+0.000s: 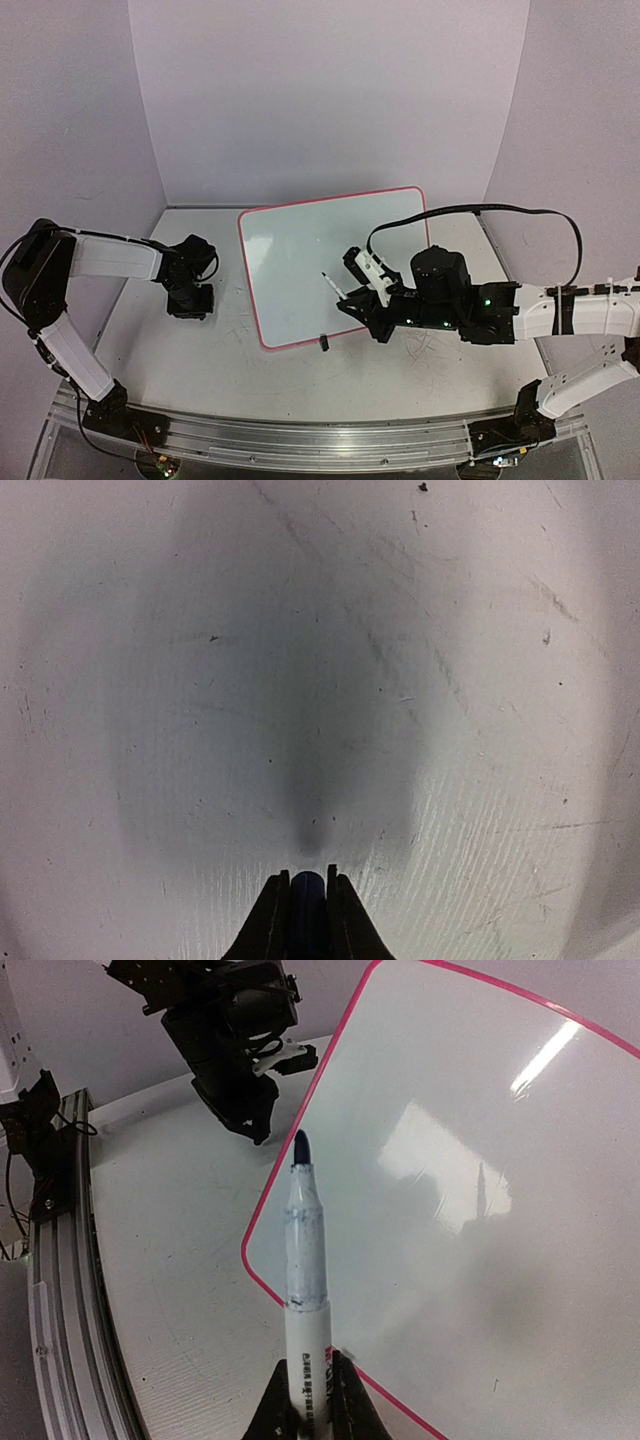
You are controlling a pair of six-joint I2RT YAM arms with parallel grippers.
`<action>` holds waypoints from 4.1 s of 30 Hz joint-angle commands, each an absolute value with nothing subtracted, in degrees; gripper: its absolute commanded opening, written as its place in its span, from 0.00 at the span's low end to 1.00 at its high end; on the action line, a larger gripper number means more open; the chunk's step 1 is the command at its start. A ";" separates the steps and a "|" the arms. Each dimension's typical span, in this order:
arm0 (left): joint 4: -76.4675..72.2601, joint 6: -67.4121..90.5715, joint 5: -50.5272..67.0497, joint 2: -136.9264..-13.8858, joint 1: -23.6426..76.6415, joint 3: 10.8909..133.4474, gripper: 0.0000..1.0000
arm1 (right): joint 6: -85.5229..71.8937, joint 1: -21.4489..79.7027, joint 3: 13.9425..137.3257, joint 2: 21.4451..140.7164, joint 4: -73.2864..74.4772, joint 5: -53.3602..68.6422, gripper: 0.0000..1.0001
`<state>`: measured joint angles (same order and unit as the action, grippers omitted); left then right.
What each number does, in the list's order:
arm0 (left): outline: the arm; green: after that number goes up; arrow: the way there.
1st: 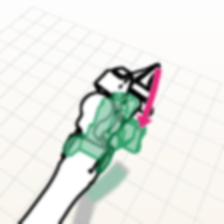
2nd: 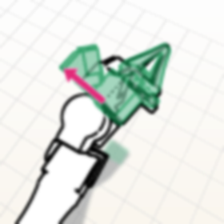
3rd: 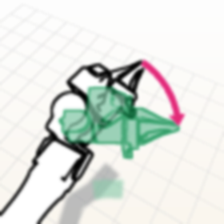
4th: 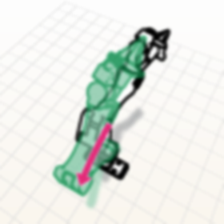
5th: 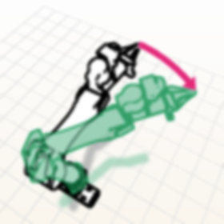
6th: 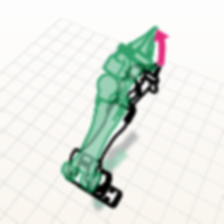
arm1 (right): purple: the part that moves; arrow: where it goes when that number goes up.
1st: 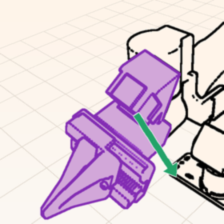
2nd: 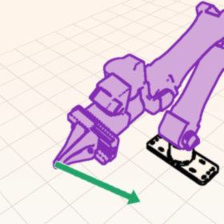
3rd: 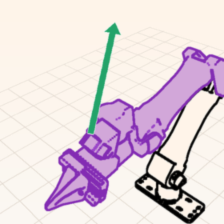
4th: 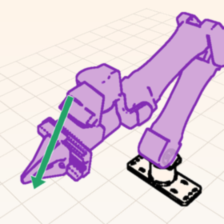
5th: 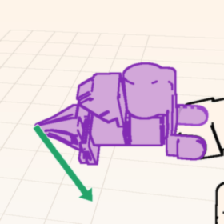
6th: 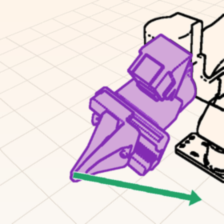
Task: Write a sentence on the whiteboard
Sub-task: Place the pen cap at the center of the board, then pass from the right arm to the left
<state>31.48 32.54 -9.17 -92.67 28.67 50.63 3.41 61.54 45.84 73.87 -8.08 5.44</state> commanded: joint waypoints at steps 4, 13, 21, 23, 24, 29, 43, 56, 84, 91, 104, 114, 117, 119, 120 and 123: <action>30.60 32.07 -10.15 -92.77 28.39 50.42 0.20 | 2.37 61.75 46.58 74.00 -10.63 6.40 0.00; 30.97 31.36 -10.55 -88.95 28.39 50.09 0.36 | 1.89 61.70 46.64 73.92 -10.67 6.84 0.00; 40.23 30.49 -13.71 -79.06 28.41 57.72 0.61 | 2.79 61.71 46.75 74.18 -10.10 5.94 0.00; 42.60 29.77 -13.65 -75.55 28.39 60.64 0.66 | 4.44 61.69 47.22 74.25 -8.66 4.81 0.00; 42.83 29.18 -11.56 -73.99 28.43 62.06 0.69 | 6.21 61.70 47.83 74.47 -7.12 4.80 0.00; 39.64 25.03 9.35 -67.03 28.93 67.55 0.77 | 17.19 61.93 52.54 76.54 3.17 7.44 0.00; 25.53 34.88 40.92 -79.11 46.98 71.72 0.69 | 29.57 67.30 63.80 84.48 9.21 4.83 0.00; 24.71 33.66 48.60 -85.78 52.08 70.31 0.37 | 31.43 67.79 64.80 84.57 10.42 2.56 0.00; 28.70 30.71 48.89 -87.54 52.66 71.65 0.20 | 31.64 68.42 65.91 86.31 11.43 -0.50 0.00; 28.93 30.05 49.28 -87.78 52.84 71.75 0.18 | 31.66 68.36 66.09 86.76 11.43 -1.49 0.00; 30.93 24.99 42.17 -86.16 52.96 72.35 0.00 | 26.25 66.87 61.16 82.83 5.48 -6.10 0.52; 29.58 20.24 22.69 -81.74 52.65 77.76 0.00 | 10.36 62.89 45.09 67.48 -9.13 -11.96 0.98; 25.63 19.90 14.57 -79.37 52.59 77.68 0.00 | 0.99 61.58 43.38 63.86 -10.85 -17.25 0.98; 19.84 19.52 10.71 -77.18 52.56 76.20 0.00 | -5.30 60.92 43.01 62.53 -11.62 -19.83 0.98; 16.74 19.43 9.05 -76.08 52.57 74.85 0.00 | -7.54 60.55 42.89 62.12 -12.23 -19.02 0.98; 7.48 19.17 2.67 -72.96 52.56 70.62 0.00 | -13.80 55.57 44.97 62.70 -13.25 -6.53 0.98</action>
<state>22.18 20.89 14.60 -77.99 52.56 73.61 -0.01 60.26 43.20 62.89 -7.98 -14.51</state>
